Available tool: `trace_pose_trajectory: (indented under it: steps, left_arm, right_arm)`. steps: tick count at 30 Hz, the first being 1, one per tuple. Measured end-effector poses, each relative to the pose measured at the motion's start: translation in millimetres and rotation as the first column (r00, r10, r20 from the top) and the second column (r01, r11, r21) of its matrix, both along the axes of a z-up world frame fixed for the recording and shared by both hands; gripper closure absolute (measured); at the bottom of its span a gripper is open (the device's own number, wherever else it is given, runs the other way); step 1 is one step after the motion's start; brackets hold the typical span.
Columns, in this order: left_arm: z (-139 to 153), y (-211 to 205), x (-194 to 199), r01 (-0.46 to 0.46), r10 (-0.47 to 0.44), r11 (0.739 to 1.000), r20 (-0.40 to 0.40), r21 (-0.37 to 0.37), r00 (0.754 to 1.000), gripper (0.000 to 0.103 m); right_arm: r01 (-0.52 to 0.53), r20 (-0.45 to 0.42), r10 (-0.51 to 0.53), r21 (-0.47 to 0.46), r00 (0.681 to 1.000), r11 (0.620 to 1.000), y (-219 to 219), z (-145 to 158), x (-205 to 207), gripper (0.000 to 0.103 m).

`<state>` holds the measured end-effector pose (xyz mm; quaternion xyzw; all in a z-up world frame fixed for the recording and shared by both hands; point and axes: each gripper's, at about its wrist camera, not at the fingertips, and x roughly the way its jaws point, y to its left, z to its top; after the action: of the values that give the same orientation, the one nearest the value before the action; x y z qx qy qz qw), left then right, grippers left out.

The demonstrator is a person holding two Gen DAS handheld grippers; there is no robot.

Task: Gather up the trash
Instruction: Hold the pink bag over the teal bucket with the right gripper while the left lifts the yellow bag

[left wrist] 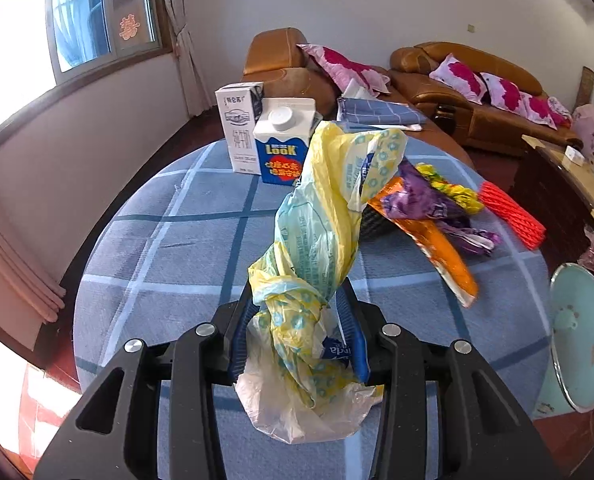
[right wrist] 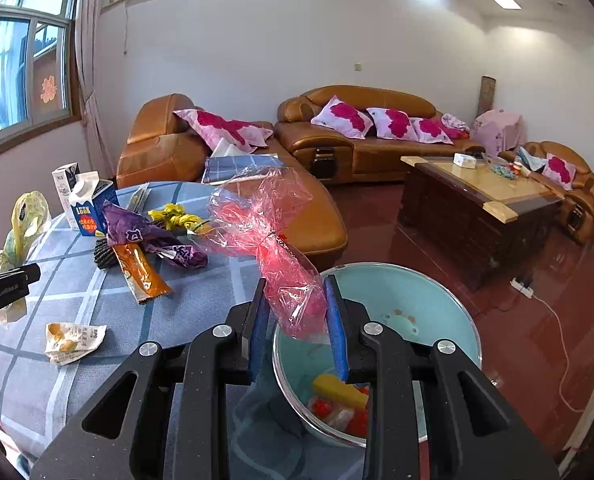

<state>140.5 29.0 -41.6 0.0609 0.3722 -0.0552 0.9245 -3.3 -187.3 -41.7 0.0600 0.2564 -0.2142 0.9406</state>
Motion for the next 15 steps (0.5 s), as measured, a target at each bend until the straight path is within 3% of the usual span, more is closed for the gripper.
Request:
trace_pose_trajectory:
  steps: [15]
  left_arm:
    - [2.5, -21.9, -42.7, 0.042, -0.042, 0.999, 0.004, 0.011, 0.999, 0.063]
  right_arm:
    - [-0.001, 0.021, 0.001, 0.009, 1.000, 1.000, -2.3, 0.2, -28.0, 0.075]
